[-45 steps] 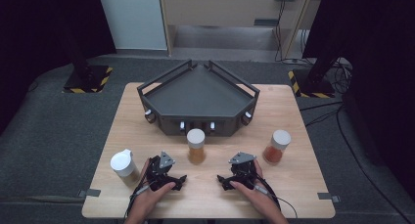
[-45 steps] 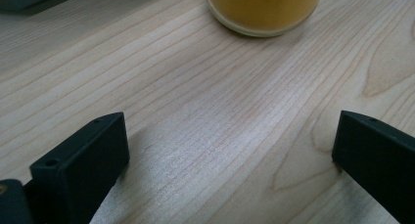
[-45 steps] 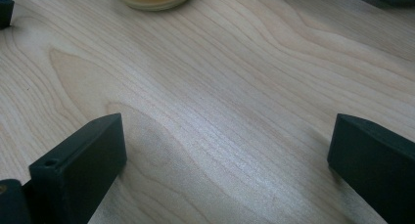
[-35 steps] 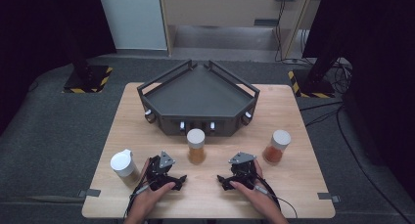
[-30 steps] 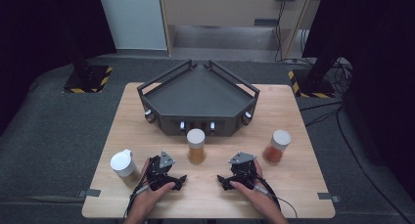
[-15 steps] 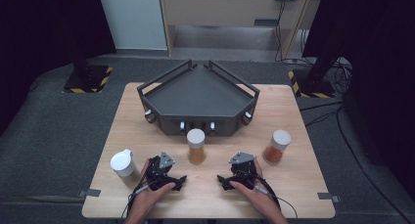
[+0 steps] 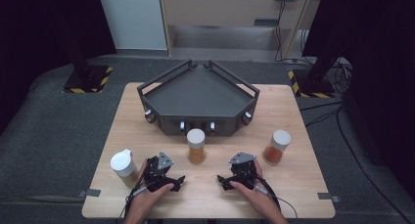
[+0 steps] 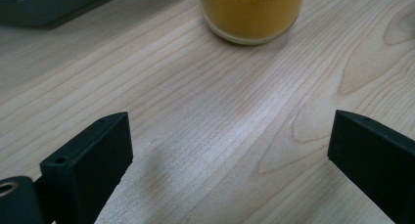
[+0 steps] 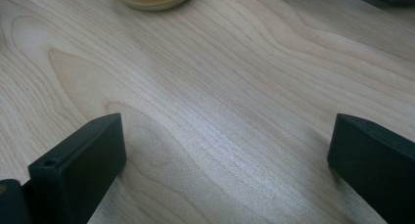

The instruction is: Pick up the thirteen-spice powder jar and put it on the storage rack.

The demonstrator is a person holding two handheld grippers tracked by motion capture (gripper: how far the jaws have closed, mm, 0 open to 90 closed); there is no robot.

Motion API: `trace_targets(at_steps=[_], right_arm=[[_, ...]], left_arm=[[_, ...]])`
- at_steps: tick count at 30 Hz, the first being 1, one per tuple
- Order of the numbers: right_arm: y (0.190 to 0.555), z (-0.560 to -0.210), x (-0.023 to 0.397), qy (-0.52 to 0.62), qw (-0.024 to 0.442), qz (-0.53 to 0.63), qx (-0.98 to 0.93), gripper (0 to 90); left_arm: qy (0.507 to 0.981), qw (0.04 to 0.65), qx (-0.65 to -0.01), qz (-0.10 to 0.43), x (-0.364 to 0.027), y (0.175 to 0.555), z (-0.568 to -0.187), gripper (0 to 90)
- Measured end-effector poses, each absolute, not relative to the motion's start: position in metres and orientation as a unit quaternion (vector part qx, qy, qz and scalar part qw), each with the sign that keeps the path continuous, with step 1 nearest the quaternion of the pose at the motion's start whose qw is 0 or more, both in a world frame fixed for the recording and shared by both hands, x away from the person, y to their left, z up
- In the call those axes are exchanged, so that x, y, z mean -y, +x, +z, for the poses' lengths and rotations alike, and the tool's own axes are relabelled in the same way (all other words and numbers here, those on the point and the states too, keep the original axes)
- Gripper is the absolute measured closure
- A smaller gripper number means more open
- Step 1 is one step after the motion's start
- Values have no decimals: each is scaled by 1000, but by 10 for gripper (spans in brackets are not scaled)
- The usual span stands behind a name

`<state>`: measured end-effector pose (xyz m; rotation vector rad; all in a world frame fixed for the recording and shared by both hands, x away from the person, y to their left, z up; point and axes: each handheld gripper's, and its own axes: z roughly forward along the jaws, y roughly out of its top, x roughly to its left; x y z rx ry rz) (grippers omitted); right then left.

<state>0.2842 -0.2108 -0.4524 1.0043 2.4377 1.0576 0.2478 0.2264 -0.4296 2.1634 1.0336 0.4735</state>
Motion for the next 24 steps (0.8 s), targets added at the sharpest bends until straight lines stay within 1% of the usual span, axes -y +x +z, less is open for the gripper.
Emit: trace_targets(at_steps=[15, 24], right_arm=[[284, -453, 211, 350, 151, 368, -848, 10], [284, -452, 210, 351, 151, 368, -848, 10]], left_arm=[[831, 337, -395, 199, -221, 237, -399, 16], [835, 339, -381, 206, -215, 235, -381, 15]])
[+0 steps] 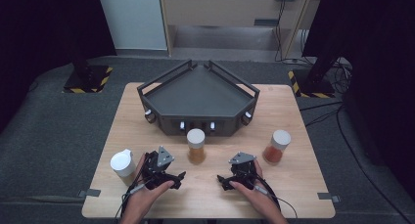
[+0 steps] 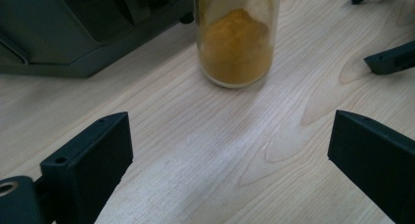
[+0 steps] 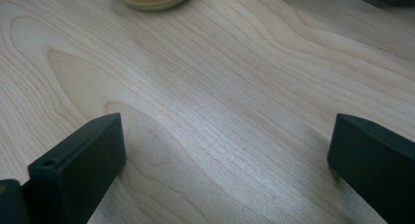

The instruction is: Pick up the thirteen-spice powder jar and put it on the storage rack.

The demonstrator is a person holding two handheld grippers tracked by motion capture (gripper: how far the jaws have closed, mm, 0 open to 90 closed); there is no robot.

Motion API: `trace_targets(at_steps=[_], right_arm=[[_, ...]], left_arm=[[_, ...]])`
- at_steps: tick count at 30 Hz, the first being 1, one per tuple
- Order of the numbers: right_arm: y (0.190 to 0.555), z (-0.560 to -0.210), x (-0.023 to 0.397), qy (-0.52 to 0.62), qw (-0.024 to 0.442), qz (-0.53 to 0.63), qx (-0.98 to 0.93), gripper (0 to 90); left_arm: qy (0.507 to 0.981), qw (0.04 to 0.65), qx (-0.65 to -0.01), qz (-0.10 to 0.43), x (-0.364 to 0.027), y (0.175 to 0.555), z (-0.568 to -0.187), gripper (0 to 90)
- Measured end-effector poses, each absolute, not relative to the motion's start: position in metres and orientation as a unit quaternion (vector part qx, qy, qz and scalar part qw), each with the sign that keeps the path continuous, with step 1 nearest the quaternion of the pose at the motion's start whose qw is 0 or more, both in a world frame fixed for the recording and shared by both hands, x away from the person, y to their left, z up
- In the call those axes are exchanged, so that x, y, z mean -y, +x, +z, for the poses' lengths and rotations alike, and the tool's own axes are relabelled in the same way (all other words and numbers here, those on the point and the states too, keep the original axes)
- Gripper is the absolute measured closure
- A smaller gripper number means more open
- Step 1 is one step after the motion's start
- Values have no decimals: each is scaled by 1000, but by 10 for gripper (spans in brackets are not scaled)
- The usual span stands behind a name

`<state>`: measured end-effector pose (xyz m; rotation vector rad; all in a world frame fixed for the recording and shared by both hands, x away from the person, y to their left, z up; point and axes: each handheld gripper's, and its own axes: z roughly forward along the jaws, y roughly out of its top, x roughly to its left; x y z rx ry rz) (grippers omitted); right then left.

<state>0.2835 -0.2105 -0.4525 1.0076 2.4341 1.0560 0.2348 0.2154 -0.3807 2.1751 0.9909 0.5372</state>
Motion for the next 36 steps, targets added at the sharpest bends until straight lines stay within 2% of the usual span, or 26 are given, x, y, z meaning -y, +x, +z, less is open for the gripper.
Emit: trace_targets(at_steps=[36], right_arm=[[283, -453, 210, 352, 152, 368, -847, 9]], left_arm=[[822, 357, -385, 219, -236, 218, -336, 14]])
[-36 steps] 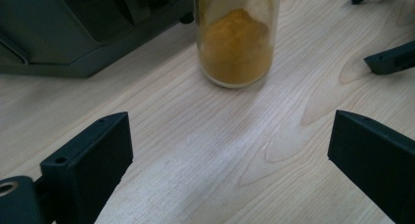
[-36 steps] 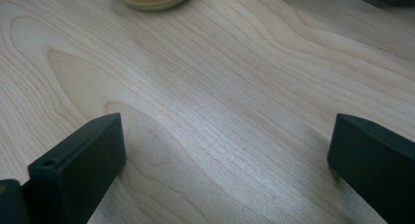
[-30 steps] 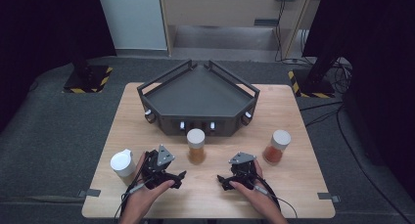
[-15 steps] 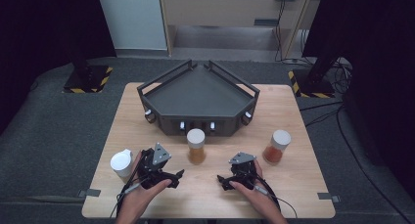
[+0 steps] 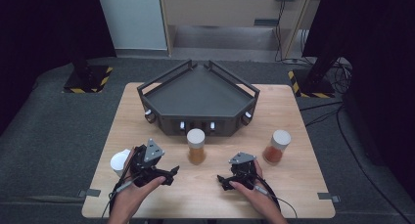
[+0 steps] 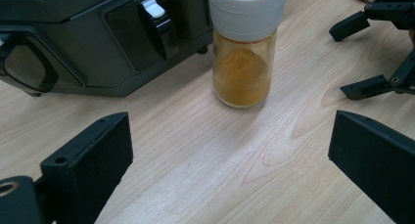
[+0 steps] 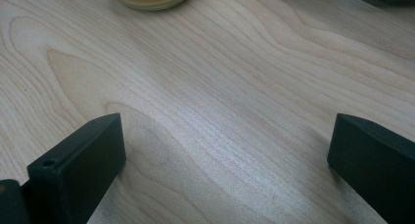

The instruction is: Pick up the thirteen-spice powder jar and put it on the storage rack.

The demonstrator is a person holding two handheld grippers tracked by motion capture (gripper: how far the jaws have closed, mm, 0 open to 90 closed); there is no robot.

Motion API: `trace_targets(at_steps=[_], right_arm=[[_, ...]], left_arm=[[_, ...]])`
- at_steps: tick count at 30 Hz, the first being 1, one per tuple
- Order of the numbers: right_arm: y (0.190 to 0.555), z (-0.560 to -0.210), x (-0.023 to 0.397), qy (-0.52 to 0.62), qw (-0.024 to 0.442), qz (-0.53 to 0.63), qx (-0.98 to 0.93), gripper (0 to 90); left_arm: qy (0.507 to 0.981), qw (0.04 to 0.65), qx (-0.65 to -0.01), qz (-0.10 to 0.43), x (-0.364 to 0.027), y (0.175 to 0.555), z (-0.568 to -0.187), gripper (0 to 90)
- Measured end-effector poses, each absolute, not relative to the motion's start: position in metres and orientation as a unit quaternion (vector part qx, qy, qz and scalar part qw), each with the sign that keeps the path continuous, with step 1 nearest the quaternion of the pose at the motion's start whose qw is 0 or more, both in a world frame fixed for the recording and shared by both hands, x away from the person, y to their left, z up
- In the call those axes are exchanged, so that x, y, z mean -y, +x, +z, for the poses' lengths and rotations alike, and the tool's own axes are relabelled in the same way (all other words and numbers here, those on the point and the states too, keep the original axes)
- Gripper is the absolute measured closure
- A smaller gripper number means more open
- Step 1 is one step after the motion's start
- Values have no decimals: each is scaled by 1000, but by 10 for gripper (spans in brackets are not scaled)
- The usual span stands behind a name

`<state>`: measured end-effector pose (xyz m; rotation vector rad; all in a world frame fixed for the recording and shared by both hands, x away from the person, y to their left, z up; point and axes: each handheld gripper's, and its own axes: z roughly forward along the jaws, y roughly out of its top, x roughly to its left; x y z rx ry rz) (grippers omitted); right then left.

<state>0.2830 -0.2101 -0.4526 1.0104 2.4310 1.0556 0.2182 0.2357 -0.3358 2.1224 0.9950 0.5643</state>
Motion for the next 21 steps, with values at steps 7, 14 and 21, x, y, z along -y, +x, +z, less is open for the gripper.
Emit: trace_targets(at_steps=[7, 14, 21], right_arm=[[283, -453, 210, 353, 152, 368, -847, 9], [283, -453, 210, 353, 152, 368, -847, 9], [283, -453, 210, 353, 152, 368, -847, 9]], left_arm=[[820, 358, -386, 223, -242, 216, -328, 13], [813, 364, -392, 230, -251, 213, -322, 13], [809, 365, -396, 236, -261, 210, -317, 13]])
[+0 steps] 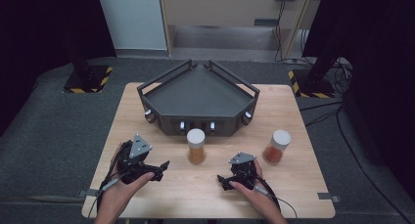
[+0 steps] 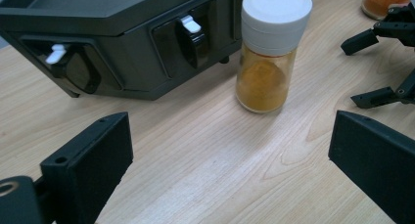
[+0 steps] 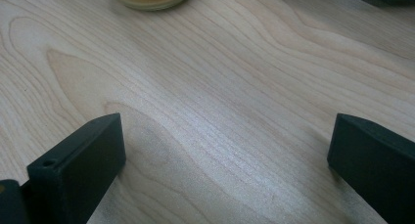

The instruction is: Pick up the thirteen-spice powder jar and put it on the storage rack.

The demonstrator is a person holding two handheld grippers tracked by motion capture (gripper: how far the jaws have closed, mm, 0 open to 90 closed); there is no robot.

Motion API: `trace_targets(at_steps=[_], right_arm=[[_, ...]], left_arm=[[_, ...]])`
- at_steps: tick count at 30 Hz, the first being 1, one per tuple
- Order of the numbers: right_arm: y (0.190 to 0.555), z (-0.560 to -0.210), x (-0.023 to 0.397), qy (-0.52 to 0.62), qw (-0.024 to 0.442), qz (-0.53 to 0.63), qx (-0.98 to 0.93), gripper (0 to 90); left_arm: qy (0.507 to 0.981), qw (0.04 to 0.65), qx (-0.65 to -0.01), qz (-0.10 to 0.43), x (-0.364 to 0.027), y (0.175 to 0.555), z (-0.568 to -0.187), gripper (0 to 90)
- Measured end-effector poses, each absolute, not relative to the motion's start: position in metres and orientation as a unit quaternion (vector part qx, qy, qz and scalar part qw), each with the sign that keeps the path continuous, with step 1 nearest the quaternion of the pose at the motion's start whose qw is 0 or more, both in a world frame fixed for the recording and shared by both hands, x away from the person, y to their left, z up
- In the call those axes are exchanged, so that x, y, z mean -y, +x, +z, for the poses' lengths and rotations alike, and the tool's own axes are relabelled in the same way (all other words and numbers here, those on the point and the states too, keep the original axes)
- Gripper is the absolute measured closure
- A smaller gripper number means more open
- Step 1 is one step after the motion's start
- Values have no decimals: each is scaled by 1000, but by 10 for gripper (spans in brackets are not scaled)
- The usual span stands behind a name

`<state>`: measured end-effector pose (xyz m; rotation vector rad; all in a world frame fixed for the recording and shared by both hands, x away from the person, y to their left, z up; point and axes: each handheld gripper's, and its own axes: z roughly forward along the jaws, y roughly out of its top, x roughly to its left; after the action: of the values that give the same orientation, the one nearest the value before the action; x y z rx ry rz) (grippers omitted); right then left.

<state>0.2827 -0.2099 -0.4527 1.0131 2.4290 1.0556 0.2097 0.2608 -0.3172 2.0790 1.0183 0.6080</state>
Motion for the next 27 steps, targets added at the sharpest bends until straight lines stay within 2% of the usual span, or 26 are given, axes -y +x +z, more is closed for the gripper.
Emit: trace_targets(at_steps=[27], right_arm=[[283, -453, 210, 353, 153, 368, -847, 8]], left_arm=[[788, 371, -417, 261, -297, 196, -311, 13]])
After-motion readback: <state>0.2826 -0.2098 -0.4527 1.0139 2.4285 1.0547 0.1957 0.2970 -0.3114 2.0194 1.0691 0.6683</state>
